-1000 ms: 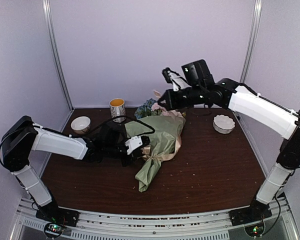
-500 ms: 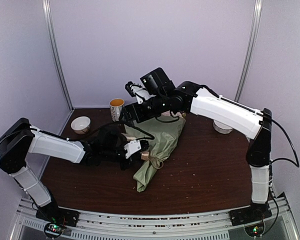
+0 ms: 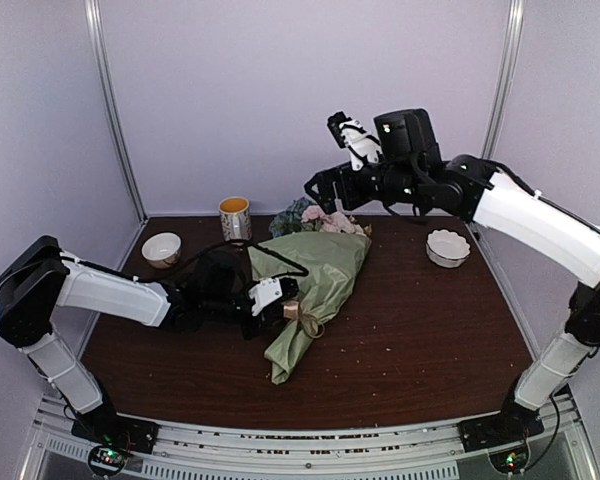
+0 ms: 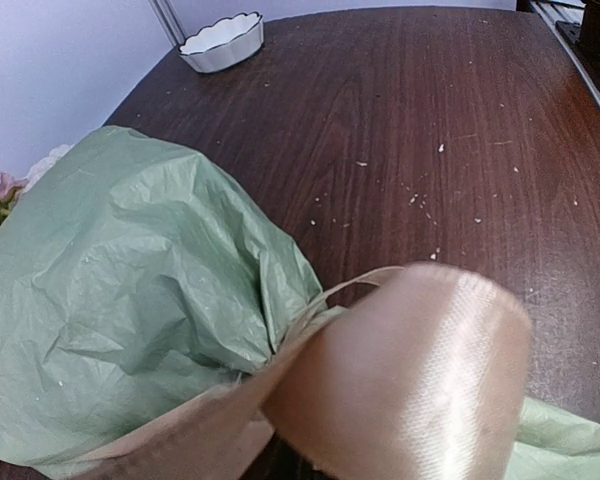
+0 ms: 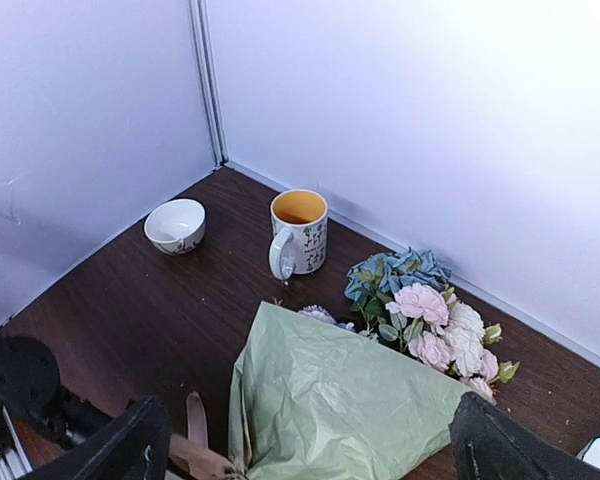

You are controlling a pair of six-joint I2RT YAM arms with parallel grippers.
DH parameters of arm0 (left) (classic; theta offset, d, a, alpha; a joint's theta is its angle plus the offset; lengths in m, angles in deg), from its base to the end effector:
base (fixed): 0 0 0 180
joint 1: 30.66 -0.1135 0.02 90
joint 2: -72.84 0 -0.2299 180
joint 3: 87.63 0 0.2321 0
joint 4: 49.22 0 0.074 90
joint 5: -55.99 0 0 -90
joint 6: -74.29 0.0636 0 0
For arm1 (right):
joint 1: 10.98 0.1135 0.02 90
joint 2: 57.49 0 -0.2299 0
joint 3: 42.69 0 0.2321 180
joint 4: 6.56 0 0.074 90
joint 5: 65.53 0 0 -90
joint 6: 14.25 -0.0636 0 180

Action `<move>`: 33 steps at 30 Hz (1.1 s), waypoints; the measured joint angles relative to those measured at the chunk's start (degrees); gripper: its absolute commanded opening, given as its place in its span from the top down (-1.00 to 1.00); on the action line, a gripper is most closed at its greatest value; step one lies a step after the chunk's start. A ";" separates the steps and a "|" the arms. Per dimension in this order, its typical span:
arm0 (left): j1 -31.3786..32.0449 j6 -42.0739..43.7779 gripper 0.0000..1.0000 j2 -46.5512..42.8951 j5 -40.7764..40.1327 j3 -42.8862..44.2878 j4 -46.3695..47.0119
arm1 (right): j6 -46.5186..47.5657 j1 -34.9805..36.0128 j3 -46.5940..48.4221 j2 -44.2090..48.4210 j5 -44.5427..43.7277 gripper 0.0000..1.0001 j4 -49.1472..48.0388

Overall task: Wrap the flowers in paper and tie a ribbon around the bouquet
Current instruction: Cross the half-tied ribbon over the folded bouquet.

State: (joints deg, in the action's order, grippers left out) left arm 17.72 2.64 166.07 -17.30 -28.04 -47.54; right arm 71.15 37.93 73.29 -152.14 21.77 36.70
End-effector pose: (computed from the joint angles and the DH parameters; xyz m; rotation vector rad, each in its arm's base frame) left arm 0.2126 -0.2668 0.1430 1.3337 1.7056 -0.6163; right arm 0.2536 0.2863 0.3757 -0.7234 1.8608 0.5649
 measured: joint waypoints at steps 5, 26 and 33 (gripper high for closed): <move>0.00 -0.11 1.00 0.00 0.17 0.00 0.07 | 3.08 -0.61 -25.11 15.32 5.05 -0.73 -18.18; 0.00 -0.90 1.00 0.04 0.66 0.00 -0.07 | 43.21 12.41 -51.87 8.83 17.99 -0.37 -41.31; -0.04 -1.11 1.00 0.04 0.63 0.09 -0.17 | 52.06 12.81 -47.82 4.52 15.43 -0.10 -40.24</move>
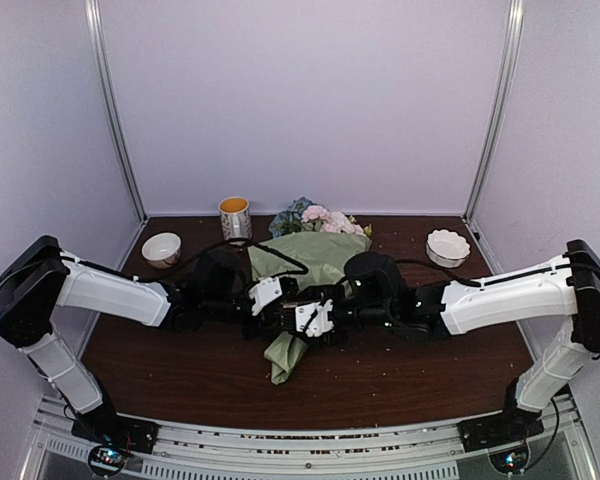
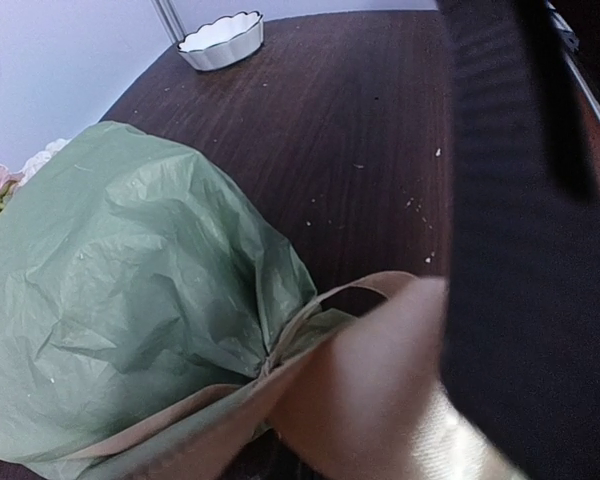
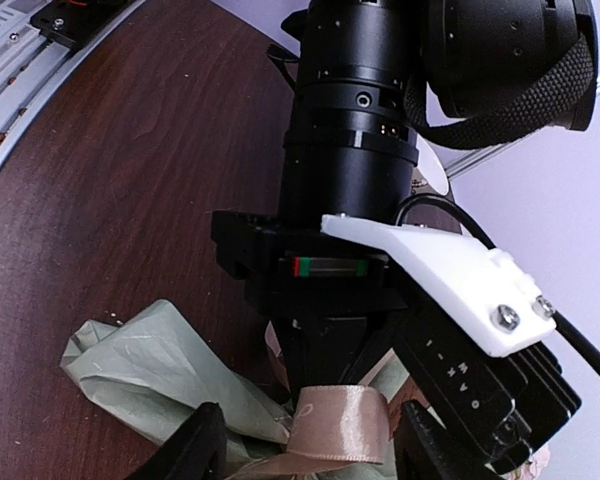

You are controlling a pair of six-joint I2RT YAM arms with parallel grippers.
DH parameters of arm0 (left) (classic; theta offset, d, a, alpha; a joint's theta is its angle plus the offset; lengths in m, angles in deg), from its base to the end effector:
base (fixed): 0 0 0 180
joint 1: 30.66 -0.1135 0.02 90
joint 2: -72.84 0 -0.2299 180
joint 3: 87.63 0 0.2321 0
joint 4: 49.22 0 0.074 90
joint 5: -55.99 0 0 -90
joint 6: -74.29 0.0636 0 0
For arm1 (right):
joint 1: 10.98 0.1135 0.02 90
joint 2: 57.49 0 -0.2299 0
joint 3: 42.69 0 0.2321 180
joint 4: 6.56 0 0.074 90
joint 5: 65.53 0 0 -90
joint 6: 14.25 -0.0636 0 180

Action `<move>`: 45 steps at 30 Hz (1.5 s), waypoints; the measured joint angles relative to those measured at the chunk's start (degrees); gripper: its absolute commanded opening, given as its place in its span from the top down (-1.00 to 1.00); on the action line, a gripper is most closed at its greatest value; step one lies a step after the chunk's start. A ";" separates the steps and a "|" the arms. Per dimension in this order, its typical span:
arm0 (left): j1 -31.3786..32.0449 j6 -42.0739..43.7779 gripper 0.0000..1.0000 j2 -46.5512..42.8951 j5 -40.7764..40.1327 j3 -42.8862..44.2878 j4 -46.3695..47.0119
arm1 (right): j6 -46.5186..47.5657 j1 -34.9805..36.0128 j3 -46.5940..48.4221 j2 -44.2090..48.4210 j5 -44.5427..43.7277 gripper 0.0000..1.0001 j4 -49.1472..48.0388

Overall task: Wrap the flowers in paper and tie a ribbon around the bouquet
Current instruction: Cross the half-tied ribbon over the folded bouquet.

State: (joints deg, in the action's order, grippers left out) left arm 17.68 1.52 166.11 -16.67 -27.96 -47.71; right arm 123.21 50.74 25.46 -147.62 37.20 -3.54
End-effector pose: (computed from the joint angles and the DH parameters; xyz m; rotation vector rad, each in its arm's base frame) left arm 0.2122 -0.2670 0.1430 1.3243 1.7192 -0.6385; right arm 0.1578 0.3228 0.1990 -1.7219 1.0488 0.3816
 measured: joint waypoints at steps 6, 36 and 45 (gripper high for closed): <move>0.04 0.02 1.00 0.02 0.00 0.00 -0.24 | 3.61 0.04 1.46 -1.57 -1.68 0.11 1.03; 0.04 -5.29 0.10 -1.70 -1.03 -0.79 -2.14 | -1.03 -0.02 1.66 -2.43 -7.87 1.00 1.97; 0.04 -9.07 0.29 -12.39 -0.02 -4.68 -7.65 | -4.33 -0.74 0.04 -2.23 -7.02 1.00 0.81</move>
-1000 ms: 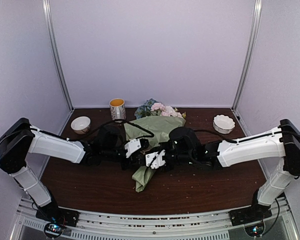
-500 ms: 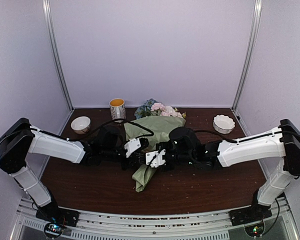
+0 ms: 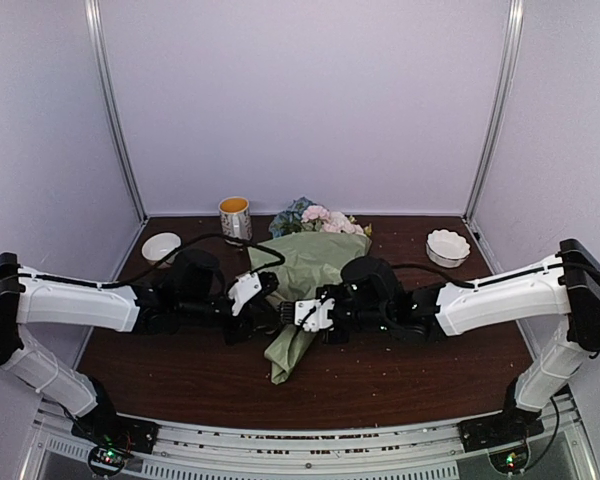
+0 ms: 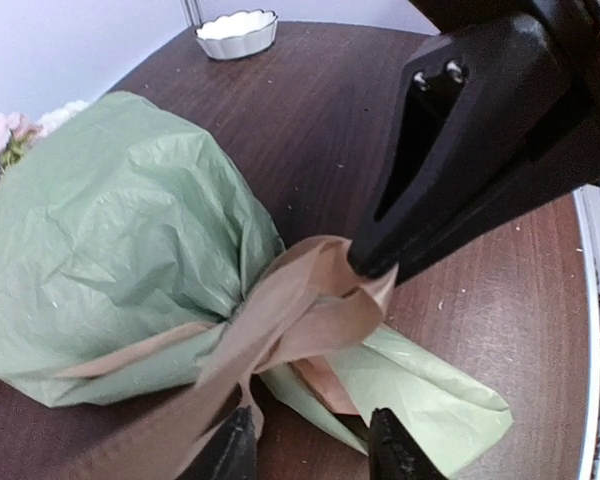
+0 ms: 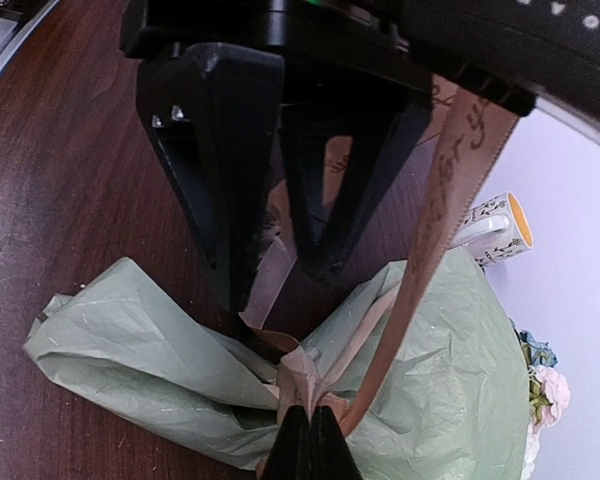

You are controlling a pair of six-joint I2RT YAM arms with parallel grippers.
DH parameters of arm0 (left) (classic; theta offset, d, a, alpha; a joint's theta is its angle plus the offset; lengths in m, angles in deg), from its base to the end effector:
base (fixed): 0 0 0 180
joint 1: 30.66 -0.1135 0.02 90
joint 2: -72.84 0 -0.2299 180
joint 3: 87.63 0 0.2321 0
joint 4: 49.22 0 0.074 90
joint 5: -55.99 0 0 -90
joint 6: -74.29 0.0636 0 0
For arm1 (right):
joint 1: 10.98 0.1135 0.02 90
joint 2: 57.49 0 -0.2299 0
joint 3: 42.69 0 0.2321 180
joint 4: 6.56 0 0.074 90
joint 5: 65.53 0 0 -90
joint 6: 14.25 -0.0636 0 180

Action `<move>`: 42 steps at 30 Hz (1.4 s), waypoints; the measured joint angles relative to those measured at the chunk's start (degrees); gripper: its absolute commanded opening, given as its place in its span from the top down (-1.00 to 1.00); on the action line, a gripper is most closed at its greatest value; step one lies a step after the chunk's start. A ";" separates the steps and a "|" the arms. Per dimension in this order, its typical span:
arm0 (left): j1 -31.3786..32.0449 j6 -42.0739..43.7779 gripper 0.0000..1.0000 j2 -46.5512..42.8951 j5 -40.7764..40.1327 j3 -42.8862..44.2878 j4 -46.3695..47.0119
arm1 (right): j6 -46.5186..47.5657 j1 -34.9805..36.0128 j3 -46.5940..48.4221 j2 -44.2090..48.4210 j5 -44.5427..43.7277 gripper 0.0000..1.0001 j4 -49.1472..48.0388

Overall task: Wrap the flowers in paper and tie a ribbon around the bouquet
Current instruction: Cross the half-tied ribbon over the folded bouquet.

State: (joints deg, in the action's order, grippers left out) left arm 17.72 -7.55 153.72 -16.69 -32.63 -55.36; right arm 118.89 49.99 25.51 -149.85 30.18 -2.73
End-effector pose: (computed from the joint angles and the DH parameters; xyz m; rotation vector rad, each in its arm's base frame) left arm 0.1895 -0.2418 0.1678 1.1961 1.8352 -0.7280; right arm 0.1704 0.3200 0.1838 -1.6696 1.2232 0.2946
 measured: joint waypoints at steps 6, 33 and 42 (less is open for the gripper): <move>-2.05 -10.05 0.42 -0.42 8.04 -1.53 -1.44 | -2.03 -0.63 0.00 0.00 1.97 1.00 -0.22; -8.48 -21.03 0.19 2.45 20.90 8.74 -17.40 | -7.37 -1.40 1.86 0.00 6.29 1.00 1.55; -15.80 -31.28 0.29 -0.02 36.54 3.54 4.55 | -7.54 -1.64 1.92 0.00 6.40 1.00 1.68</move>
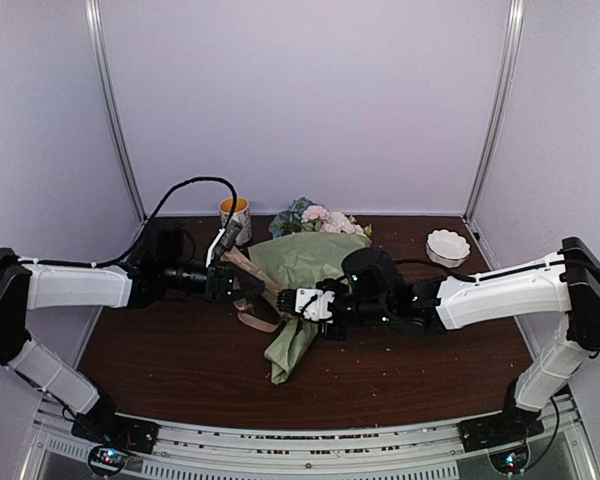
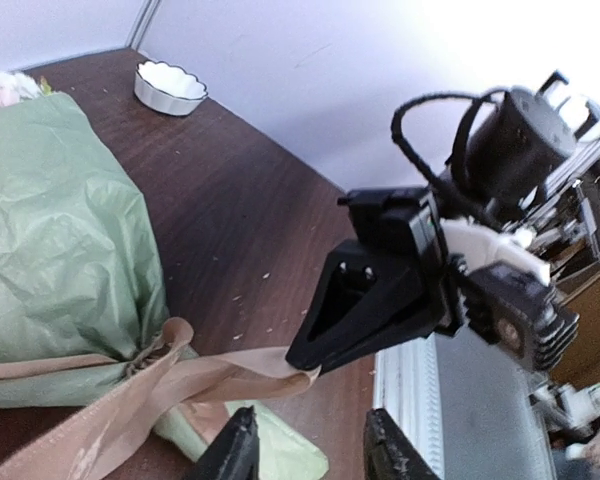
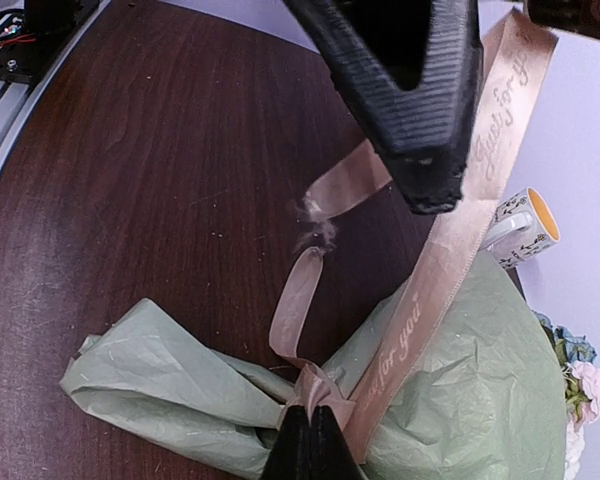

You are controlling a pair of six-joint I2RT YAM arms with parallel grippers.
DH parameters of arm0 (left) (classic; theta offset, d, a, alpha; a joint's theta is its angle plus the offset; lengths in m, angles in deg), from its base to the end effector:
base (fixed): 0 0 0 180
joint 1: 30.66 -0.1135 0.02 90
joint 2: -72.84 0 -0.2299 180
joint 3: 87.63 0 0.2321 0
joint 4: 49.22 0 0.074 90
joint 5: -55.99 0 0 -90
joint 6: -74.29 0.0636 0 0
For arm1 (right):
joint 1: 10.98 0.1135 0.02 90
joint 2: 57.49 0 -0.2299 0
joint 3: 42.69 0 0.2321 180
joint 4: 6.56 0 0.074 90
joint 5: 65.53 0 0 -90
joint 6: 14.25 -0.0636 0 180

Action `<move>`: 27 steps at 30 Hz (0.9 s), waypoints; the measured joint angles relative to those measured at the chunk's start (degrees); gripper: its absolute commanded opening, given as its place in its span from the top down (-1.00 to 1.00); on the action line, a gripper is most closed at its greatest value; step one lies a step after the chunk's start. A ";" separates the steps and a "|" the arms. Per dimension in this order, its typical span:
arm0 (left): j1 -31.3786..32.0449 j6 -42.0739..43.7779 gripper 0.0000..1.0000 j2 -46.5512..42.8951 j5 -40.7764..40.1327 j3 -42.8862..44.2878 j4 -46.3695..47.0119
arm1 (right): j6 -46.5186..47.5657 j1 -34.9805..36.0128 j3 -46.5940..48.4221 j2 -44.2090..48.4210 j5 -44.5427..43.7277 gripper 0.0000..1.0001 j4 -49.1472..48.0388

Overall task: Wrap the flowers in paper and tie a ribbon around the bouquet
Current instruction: Cross the half-tied ribbon over the folded bouquet.

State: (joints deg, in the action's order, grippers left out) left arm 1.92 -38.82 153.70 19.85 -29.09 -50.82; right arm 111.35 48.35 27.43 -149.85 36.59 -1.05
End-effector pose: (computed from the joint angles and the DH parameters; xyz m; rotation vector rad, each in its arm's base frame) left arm 0.2252 -0.2049 0.2071 0.8369 1.9699 -1.5302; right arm 0.1746 0.3206 0.1919 -1.6172 1.3034 0.4727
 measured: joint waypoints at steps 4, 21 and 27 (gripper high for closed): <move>-2.80 -22.43 0.50 8.57 5.84 -4.55 32.04 | 0.00 -0.02 0.00 0.00 -0.04 1.00 0.24; 3.58 14.58 0.57 5.01 -12.07 10.10 -19.93 | -12.17 -5.86 0.50 -0.74 7.15 1.00 -4.42; 4.50 18.23 0.36 3.58 -15.39 9.20 -23.47 | -18.84 -7.89 2.47 -4.39 9.64 1.00 -6.62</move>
State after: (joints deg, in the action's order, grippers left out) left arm 6.42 -20.60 157.28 4.47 -19.89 -74.29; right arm 92.51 40.46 29.90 -154.24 46.23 -7.67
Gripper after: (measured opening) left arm 0.213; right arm 0.007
